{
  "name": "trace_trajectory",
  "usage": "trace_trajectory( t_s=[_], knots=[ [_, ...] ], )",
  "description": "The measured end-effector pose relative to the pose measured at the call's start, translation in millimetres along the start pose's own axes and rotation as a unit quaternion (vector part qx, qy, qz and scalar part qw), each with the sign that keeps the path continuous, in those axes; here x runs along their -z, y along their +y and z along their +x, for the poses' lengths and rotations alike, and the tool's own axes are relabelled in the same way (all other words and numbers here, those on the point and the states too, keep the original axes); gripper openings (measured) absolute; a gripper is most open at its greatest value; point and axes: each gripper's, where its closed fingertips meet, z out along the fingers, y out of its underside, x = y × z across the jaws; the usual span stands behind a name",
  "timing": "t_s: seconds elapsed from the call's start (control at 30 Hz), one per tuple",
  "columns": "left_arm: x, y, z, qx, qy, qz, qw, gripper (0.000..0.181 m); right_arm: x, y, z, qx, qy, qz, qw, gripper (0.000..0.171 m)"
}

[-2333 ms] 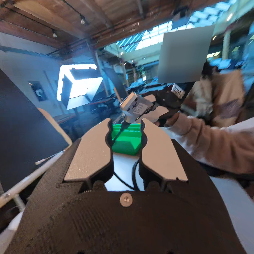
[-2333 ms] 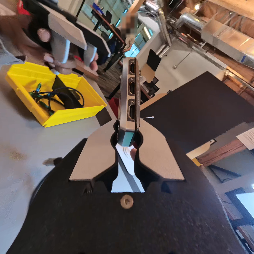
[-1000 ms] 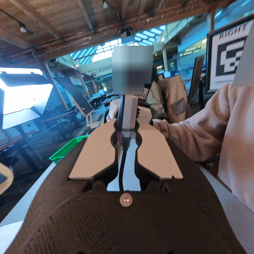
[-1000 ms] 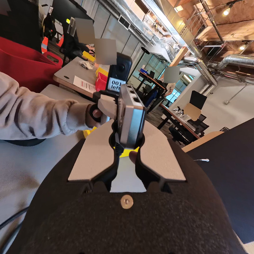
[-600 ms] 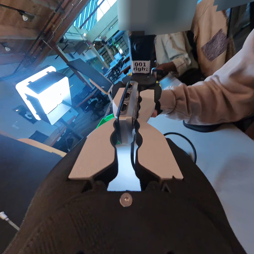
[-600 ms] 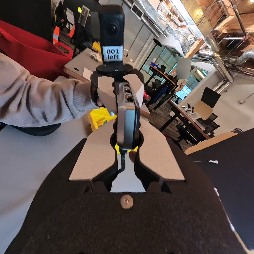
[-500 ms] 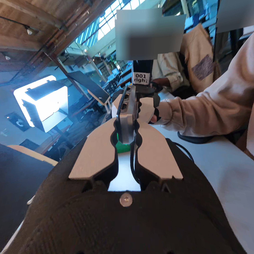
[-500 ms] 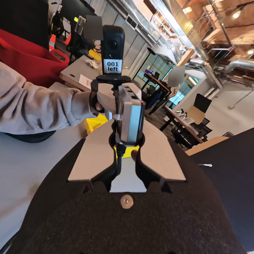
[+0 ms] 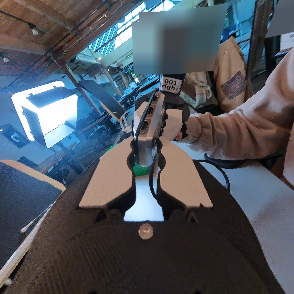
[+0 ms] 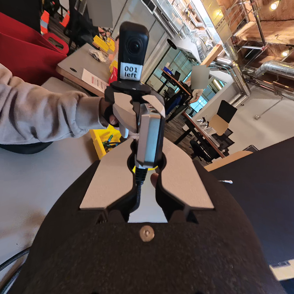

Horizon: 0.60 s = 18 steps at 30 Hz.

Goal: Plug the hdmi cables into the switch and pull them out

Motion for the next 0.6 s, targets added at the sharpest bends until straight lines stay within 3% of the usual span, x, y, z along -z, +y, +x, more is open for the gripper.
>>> trace_trajectory(
  t_s=[0.2, 0.37, 0.5, 0.6],
  knots=[
    [15, 15, -16, -0.03, -0.054, -0.097, 0.993, 0.023, 1, 15, 10, 0.016, 0.031, -0.046, 0.998, 0.023],
    [76, 21, -56, 0.033, -0.151, -0.131, 0.979, 0.024, 20, 24, 36, 0.002, 0.077, -0.056, 0.995, 0.023],
    [131, 70, -79, 0.066, -0.217, -0.235, 0.945, 0.023, 30, 33, 53, -0.001, 0.111, -0.064, 0.992, 0.023],
    [178, 133, -90, 0.079, -0.263, -0.394, 0.877, 0.027, 32, 42, 60, -0.003, 0.124, -0.077, 0.989, 0.023]
  ],
)
